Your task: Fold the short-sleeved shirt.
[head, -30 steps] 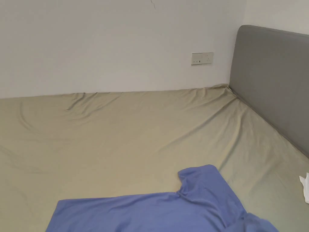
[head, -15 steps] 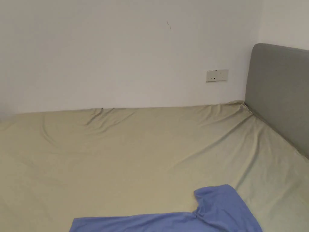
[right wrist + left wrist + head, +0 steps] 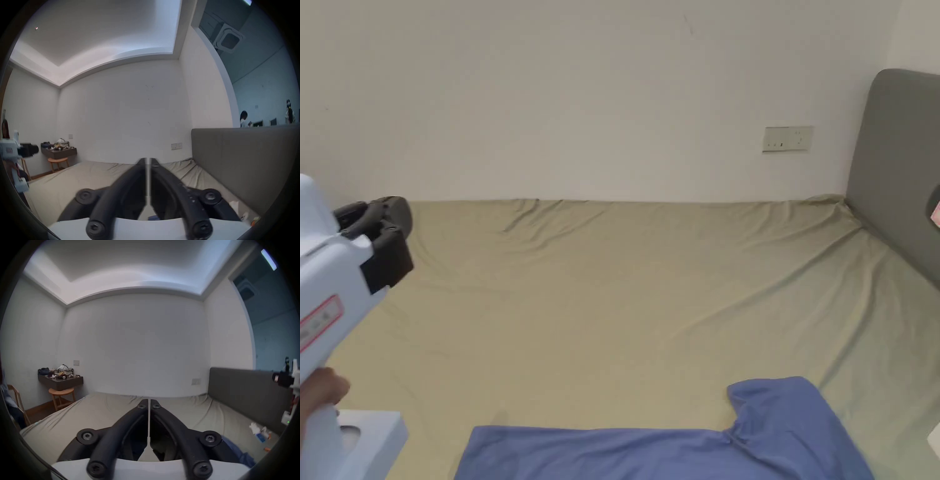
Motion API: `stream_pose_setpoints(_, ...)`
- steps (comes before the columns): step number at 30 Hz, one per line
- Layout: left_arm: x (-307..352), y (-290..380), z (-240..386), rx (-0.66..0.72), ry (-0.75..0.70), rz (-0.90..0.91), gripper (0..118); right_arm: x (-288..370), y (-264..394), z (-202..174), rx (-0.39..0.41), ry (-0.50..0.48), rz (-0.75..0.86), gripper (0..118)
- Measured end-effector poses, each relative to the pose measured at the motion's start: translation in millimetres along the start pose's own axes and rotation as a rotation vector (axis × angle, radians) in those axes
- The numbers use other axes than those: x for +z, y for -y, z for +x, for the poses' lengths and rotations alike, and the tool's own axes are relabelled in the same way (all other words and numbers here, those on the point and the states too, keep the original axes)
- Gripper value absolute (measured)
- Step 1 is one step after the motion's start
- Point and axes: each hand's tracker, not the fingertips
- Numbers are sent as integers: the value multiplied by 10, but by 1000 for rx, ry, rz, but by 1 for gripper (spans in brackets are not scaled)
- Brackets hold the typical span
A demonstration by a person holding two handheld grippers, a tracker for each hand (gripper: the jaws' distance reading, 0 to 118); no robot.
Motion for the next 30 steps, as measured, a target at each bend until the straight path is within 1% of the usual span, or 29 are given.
stream_pose_setpoints(1,-124,56,-32,8,11,-53,0,-27,45,24,-32,-4,-11,2)
stream_pose_setpoints(3,-483,229,-150,61,87,-244,0,-69,88,20,-77,-41,-41,1)
stream_pose_setpoints(4,-733,377,-199,107,137,-377,0,-85,109,6,-75,-37,-54,1)
stream_pose_setpoints(6,-1259,796,-320,183,174,-609,0,-96,192,1,-49,-52,-58,1)
stream_pose_setpoints(8,-1761,1305,-365,173,169,-827,0,-131,242,-27,-11,-43,-72,1)
stream_pose_setpoints(10,-2161,1853,-375,130,135,-989,0,-176,299,2,-13,-49,-85,1)
stream_pose_setpoints(11,-2284,2070,-369,107,114,-1034,0,-202,311,14,-24,-47,-105,1)
stream_pose_setpoints(12,-2418,2296,-376,138,114,-1088,9,-239,327,35,-21,-48,-116,1)
stream_pose_setpoints(13,-2511,2496,-391,170,149,-1142,42,-269,356,48,-15,-47,-133,1)
stream_pose_setpoints(14,-2578,2650,-391,179,130,-1175,89,-299,378,64,-11,-42,-152,1)
stream_pose_setpoints(15,-2619,2791,-345,143,119,-1214,118,-327,413,80,-9,-30,-154,1)
stream_pose_setpoints(16,-2662,2954,-346,76,112,-1238,110,-360,447,108,-12,-30,-162,1)
stream_pose_setpoints(17,-2642,2983,-329,64,105,-1224,103,-387,475,121,-15,-30,-183,1)
stream_pose_setpoints(18,-2719,3078,-302,48,108,-1171,102,-418,511,138,-18,-33,-194,1)
stream_pose_setpoints(20,-2698,3215,-273,55,80,-1199,101,-463,585,159,-25,-35,-218,1)
stream_pose_setpoints(21,-2705,3273,-251,64,97,-1220,97,-476,613,145,-17,-37,-229,1)
stream_pose_setpoints(22,-2704,3317,-257,69,123,-1237,85,-494,652,142,-6,-31,-234,1)
stream_pose_setpoints(23,-2705,3351,-228,54,126,-1225,66,-526,698,152,9,-32,-247,1)
stream_pose_setpoints(24,-2648,3384,-251,8,117,-1215,40,-567,760,175,11,-31,-253,1)
stream_pose_setpoints(25,-2648,3379,-247,-47,93,-1182,33,-607,824,212,-2,-32,-269,1)
stream_pose_setpoints(26,-2639,3358,-263,-36,135,-1162,25,-665,905,260,-37,-31,-308,1)
stream_pose_setpoints(27,-2618,3325,-269,-44,146,-1129,0,-733,1001,328,-76,-45,-334,1)
stream_pose_setpoints(28,-2581,3281,-268,-53,165,-1092,0,-805,1112,404,-101,-56,-355,1)
stream_pose_setpoints(29,-2572,3268,-263,-46,161,-1080,0,-895,1246,493,-119,-42,-393,1)
stream_pose_setpoints(30,-2585,3265,-266,-31,164,-1108,0,-1037,1418,605,-120,-13,-462,1)
